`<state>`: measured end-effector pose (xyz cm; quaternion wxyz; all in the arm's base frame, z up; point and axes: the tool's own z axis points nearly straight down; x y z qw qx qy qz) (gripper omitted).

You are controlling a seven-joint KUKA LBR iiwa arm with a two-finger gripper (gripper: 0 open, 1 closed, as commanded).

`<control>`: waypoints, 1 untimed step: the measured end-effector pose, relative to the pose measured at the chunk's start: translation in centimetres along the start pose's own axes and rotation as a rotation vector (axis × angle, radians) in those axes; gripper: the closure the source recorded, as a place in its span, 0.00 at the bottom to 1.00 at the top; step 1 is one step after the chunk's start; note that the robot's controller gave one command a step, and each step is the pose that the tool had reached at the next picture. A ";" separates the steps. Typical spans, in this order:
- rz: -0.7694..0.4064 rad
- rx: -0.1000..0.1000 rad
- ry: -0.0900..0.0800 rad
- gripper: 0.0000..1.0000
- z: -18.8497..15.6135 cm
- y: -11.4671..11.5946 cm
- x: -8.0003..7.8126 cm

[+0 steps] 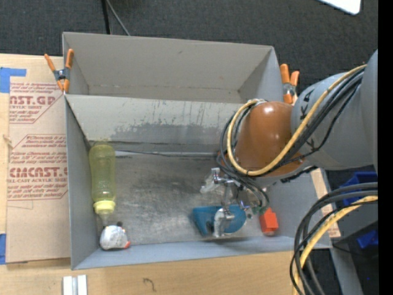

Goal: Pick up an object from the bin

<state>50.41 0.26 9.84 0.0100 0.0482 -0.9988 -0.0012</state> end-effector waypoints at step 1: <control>-0.285 -0.001 -0.049 1.00 1.7 -2.2 0.5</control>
Offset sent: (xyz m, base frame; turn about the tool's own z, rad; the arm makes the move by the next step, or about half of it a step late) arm 0.0000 0.0000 0.0000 0.0000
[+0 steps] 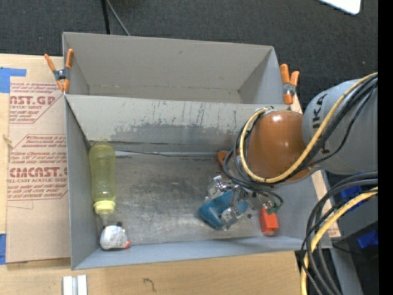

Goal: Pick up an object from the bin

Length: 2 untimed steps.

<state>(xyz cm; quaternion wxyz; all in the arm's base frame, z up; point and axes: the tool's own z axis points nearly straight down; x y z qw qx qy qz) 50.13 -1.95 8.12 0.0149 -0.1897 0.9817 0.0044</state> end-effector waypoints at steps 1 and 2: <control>0.000 0.000 0.000 1.00 0.0 0.0 0.0; -0.422 -0.008 0.035 1.00 -11.5 4.4 -1.3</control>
Offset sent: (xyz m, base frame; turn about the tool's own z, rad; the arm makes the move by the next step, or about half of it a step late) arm -0.0054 0.0486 0.1333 -0.4689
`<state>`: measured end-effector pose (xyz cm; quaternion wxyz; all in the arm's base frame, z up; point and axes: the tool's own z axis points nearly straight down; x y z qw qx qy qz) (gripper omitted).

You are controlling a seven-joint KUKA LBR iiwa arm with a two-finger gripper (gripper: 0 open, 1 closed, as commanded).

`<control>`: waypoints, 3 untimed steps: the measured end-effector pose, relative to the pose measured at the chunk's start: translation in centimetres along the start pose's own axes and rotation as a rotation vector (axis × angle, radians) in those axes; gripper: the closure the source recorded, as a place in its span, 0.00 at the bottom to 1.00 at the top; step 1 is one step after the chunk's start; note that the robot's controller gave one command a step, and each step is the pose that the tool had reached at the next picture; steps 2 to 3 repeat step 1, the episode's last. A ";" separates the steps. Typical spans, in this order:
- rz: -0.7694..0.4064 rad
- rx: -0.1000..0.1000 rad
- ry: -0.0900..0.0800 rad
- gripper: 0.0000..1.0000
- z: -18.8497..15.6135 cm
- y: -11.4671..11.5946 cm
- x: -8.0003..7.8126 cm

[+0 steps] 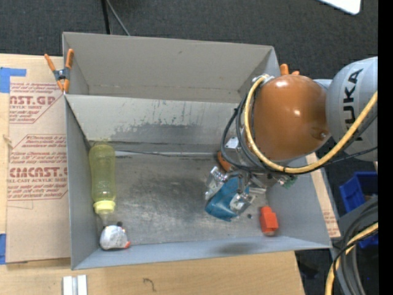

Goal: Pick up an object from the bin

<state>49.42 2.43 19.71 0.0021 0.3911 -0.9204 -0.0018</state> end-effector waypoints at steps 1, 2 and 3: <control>-0.048 0.004 -0.004 1.00 -1.7 0.3 -0.6; -0.048 0.004 -0.004 1.00 -1.7 0.3 -0.6; -0.048 0.004 -0.004 1.00 -1.7 0.3 -0.6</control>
Offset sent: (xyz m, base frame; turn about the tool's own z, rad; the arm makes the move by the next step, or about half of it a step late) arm 0.0019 -0.0324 0.1564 -0.0641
